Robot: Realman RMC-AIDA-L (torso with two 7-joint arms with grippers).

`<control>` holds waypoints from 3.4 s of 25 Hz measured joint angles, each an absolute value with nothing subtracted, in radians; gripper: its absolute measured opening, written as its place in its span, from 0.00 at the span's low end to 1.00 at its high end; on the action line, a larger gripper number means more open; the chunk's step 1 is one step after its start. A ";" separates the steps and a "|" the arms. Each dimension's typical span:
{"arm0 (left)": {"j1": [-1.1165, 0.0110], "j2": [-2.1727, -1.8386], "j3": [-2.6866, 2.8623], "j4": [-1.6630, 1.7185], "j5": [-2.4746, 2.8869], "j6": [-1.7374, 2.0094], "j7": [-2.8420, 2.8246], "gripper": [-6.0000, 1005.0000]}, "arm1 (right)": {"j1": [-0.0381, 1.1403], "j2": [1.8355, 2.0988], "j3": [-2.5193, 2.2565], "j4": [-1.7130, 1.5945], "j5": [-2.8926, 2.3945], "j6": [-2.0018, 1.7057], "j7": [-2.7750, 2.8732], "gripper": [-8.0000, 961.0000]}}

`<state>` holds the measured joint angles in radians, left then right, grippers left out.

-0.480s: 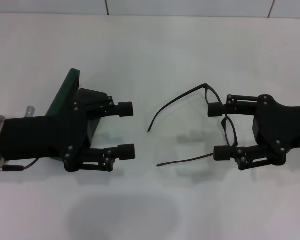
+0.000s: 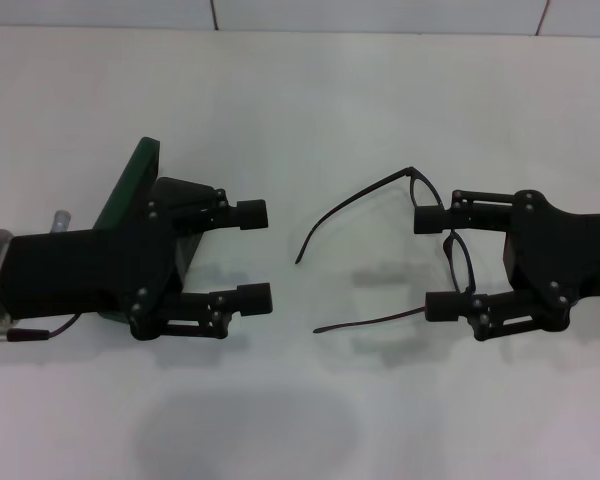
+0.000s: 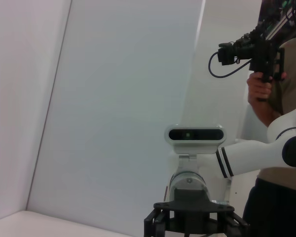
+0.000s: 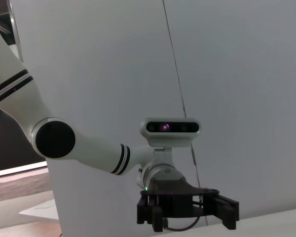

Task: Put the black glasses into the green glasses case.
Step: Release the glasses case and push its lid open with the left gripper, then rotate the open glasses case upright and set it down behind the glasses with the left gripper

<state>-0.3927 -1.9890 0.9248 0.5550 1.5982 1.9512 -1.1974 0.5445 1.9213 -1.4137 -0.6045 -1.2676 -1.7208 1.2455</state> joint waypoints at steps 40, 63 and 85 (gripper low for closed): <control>-0.475 -2.079 1.417 1.591 2.833 1.530 -2.868 0.67 | 0.389 1.953 -1.127 -0.571 -1.276 -1.681 1.129 0.87; -0.527 -2.063 1.401 1.447 2.835 1.534 -2.849 0.47 | 0.387 1.958 -1.127 -0.571 -1.276 -1.678 1.117 0.87; -0.712 -2.088 1.488 1.427 2.832 1.313 -2.421 0.22 | 0.458 1.990 -1.146 -0.580 -1.484 -1.929 1.108 0.87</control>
